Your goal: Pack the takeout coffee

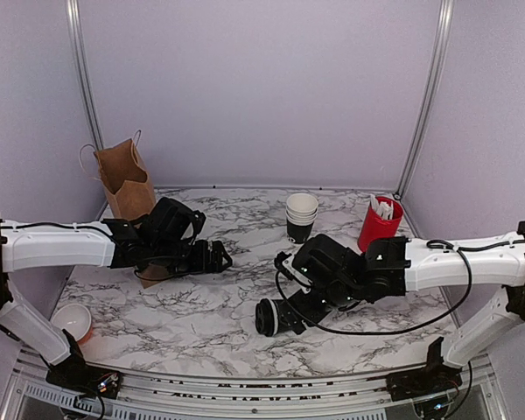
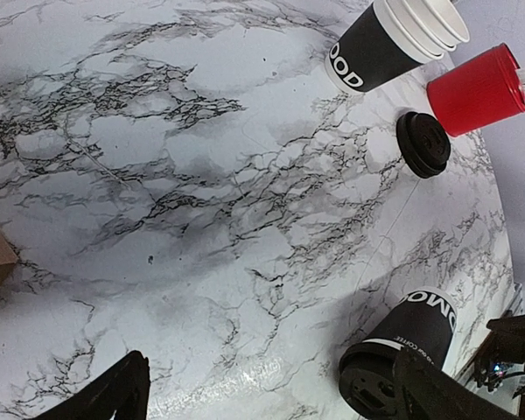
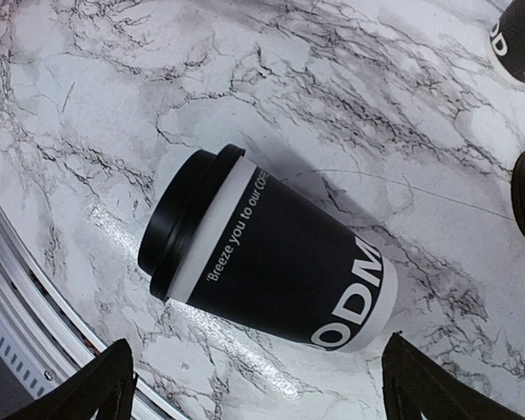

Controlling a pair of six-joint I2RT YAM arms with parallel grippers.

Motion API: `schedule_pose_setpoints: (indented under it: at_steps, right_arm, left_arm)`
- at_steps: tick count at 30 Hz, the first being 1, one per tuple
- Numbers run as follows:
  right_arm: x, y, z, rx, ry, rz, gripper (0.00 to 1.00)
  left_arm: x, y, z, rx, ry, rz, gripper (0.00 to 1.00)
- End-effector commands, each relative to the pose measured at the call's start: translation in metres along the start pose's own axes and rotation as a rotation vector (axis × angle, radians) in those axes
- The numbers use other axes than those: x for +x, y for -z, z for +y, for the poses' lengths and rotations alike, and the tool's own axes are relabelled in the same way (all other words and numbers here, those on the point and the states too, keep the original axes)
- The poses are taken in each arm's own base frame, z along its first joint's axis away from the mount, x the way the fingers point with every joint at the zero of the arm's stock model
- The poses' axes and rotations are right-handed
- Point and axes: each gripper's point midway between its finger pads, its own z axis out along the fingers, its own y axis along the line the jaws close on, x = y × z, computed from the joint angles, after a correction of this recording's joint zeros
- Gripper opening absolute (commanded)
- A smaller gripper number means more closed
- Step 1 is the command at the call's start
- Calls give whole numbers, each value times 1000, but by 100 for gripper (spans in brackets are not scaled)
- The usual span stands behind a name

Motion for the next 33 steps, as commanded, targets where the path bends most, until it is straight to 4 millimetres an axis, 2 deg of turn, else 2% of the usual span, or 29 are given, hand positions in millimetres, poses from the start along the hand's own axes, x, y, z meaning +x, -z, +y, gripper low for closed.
schedule_pose_setpoints:
  at_steps: [1, 6, 12, 19, 23, 29, 33]
  right_arm:
    - [-24, 8, -11, 67, 143, -155, 95]
    - [-28, 3, -11, 88, 331, -216, 94]
    - [-38, 8, -6, 99, 551, -340, 96]
    - [-29, -3, 13, 16, 742, -361, 96]
    - [-24, -17, 22, -28, 788, -338, 96]
    - [0, -49, 25, -60, 867, -226, 95]
    - [2, -64, 28, -70, 880, -227, 95]
  left_arm:
    - [-5, 0, -4, 20, -12, -14, 98]
    - [-6, 3, -3, 19, -14, -21, 98]
    - [-5, 6, -1, 18, -18, -29, 98]
    - [-4, 10, 0, 20, -22, -35, 98]
    - [-2, 10, 1, 21, -20, -31, 98]
    - [-3, 12, 1, 25, -23, -36, 98]
    - [-2, 13, 1, 26, -20, -37, 98]
